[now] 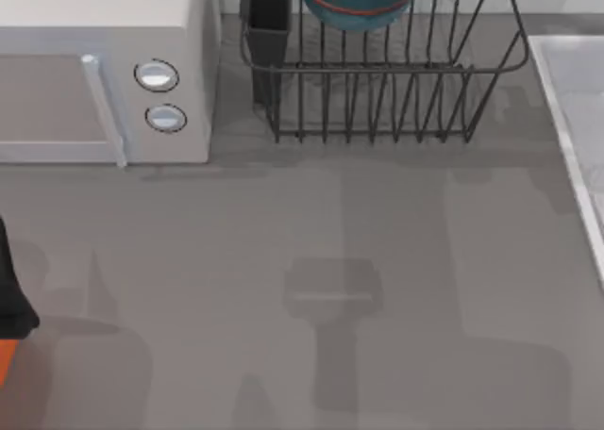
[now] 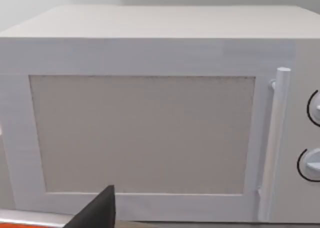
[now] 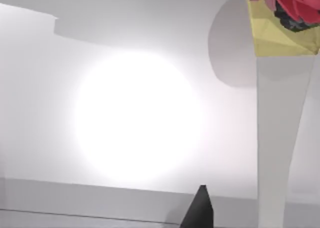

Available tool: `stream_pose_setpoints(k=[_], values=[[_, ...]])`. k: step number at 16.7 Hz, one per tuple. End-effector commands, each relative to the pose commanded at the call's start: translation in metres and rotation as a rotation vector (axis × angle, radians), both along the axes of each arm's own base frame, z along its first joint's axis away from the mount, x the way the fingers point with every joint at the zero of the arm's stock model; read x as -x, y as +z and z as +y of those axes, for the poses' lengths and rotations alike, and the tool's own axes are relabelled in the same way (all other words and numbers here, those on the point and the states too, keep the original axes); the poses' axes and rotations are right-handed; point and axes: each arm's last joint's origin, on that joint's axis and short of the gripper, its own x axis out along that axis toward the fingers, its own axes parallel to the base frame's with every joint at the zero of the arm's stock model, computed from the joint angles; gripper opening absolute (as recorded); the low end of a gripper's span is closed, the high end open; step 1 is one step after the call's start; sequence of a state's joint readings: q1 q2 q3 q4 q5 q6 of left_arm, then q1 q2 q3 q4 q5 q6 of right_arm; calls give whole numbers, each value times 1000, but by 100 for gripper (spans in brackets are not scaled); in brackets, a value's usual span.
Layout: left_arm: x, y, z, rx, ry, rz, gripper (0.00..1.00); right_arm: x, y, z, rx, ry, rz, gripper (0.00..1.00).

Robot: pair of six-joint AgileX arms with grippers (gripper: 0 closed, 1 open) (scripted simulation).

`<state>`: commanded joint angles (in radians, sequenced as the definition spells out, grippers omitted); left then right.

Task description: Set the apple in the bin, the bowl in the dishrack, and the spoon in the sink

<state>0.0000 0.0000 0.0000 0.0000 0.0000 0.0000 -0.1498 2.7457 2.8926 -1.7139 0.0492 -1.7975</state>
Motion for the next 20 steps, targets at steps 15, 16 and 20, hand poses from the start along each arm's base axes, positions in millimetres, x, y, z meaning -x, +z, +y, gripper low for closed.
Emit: stream_pose_setpoints(k=[15, 16, 20], values=[[0, 0, 0, 0, 0, 0, 100, -1, -44, 2, 0, 6, 2, 0], [0, 0, 0, 0, 0, 0, 100, -1, -44, 2, 0, 6, 2, 0], [0, 0, 0, 0, 0, 0, 100, -1, -44, 2, 0, 6, 2, 30]])
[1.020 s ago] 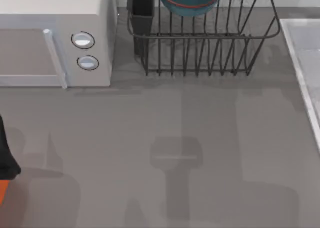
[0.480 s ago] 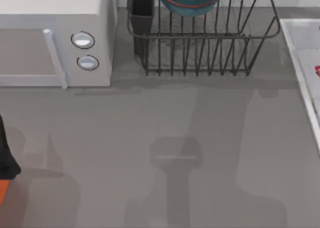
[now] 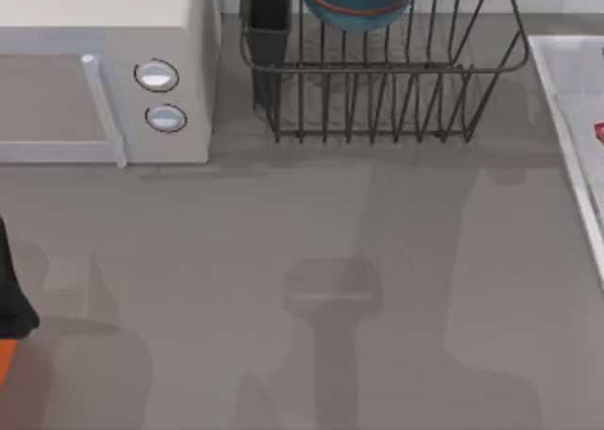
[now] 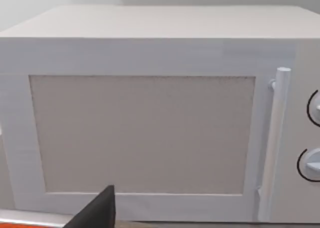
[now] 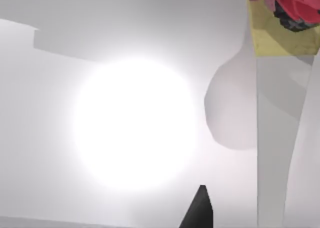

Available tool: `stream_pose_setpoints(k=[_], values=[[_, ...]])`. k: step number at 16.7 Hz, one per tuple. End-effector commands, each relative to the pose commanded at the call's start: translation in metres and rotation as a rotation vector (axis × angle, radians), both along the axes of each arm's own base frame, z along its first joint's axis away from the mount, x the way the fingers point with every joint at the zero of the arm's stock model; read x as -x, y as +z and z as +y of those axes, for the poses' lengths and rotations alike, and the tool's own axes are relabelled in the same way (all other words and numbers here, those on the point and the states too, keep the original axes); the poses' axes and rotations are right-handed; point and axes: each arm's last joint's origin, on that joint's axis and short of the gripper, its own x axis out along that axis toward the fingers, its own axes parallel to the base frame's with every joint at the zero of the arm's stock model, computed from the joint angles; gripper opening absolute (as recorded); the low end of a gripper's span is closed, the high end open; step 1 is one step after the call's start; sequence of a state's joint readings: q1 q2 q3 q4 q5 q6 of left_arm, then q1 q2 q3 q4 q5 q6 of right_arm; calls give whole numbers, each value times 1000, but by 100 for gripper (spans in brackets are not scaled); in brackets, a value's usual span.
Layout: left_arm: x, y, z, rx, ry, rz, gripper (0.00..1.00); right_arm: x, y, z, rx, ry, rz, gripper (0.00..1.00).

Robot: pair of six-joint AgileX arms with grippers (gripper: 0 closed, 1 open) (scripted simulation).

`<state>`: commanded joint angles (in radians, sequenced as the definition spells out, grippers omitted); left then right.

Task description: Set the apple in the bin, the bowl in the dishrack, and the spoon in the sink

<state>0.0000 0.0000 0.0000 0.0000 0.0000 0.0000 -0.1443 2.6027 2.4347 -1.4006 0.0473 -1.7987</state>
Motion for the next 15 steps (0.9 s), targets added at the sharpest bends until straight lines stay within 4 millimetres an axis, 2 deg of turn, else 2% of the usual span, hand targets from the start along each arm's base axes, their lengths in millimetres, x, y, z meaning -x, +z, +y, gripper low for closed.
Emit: stream_pose_setpoints(k=[9, 15], values=[[0, 0, 0, 0, 0, 0, 100, 0, 0, 0, 0, 0, 0, 98], [0, 0, 0, 0, 0, 0, 100, 0, 0, 0, 0, 0, 0, 100]])
